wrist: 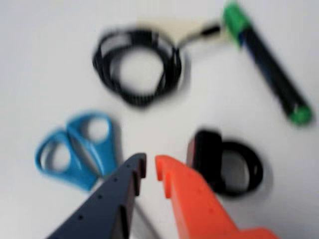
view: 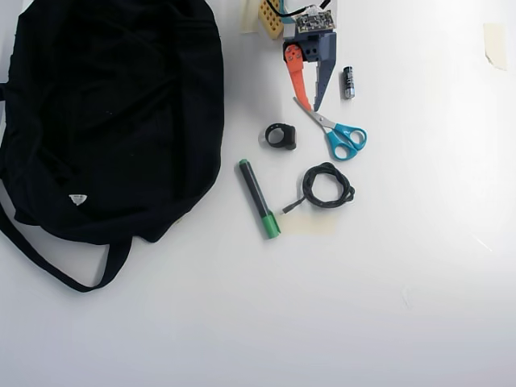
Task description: Put the cable into the black bag
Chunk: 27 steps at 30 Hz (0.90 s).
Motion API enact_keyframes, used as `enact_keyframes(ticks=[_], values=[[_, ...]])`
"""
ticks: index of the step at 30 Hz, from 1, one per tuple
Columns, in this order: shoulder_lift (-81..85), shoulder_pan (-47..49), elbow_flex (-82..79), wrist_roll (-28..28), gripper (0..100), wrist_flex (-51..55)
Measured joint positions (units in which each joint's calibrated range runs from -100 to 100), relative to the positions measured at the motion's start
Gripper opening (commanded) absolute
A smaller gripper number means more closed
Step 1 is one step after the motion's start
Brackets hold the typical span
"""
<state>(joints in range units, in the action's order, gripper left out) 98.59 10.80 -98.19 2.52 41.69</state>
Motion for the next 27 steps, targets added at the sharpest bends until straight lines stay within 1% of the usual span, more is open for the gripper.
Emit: enact_keyframes(ticks=[6, 15, 27], values=[[-4.7, 0.0, 0.2, 0.0, 3, -9.1], [-19.9, -0.1, 6.6, 0.0, 3, -21.6], [-39.1, -2.1, 28.1, 0.0, 3, -24.4]])
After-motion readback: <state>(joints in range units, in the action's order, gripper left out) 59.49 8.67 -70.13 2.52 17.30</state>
